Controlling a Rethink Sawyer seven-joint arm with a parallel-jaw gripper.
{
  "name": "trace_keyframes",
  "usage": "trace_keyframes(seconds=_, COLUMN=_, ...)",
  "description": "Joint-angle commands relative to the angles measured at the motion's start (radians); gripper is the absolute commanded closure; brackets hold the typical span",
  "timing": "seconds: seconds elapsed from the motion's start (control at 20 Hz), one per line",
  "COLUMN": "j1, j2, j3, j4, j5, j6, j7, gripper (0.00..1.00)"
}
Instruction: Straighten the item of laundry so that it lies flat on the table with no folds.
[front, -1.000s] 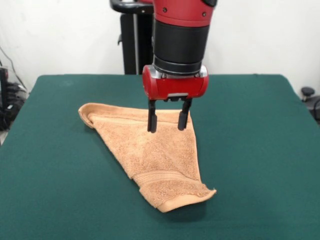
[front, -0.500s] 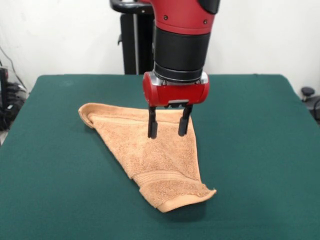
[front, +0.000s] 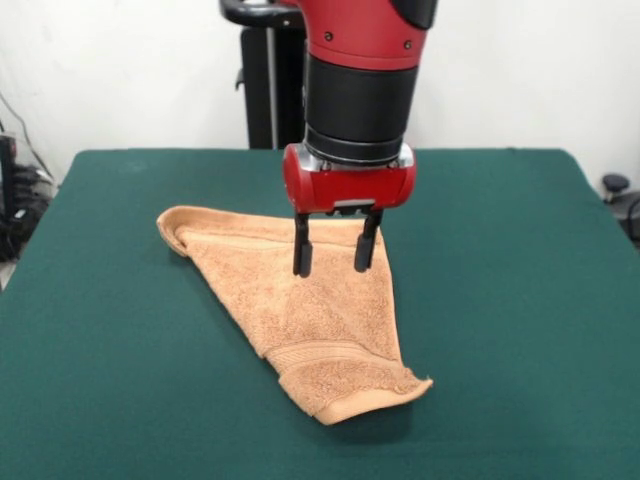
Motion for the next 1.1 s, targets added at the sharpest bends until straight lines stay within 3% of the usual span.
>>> trace_keyframes(seconds=0.05, j1=-0.053, j2=-0.069, j3=0.092, j4=0.152, j5=0.021, j6=0.045, j7=0.029, gripper=0.00)
trace_keyframes(seconds=0.2, j1=-0.119, j2=-0.166, j3=0.116, j4=0.268, j5=0.020, j6=0.014, j7=-0.025, gripper=0.00)
trace_keyframes(seconds=0.55, j1=-0.058, j2=-0.201, j3=0.062, j4=0.209, j5=0.020, j6=0.150, j7=0.051, gripper=0.00)
trace_keyframes(seconds=0.85, j1=-0.022, j2=-0.152, j3=0.062, j4=0.145, j5=0.009, j6=0.137, j7=0.090, gripper=0.00)
trace_keyframes(seconds=1.1, j1=-0.039, j2=-0.115, j3=0.098, j4=0.134, j5=0.005, j6=0.093, j7=0.043, gripper=0.00)
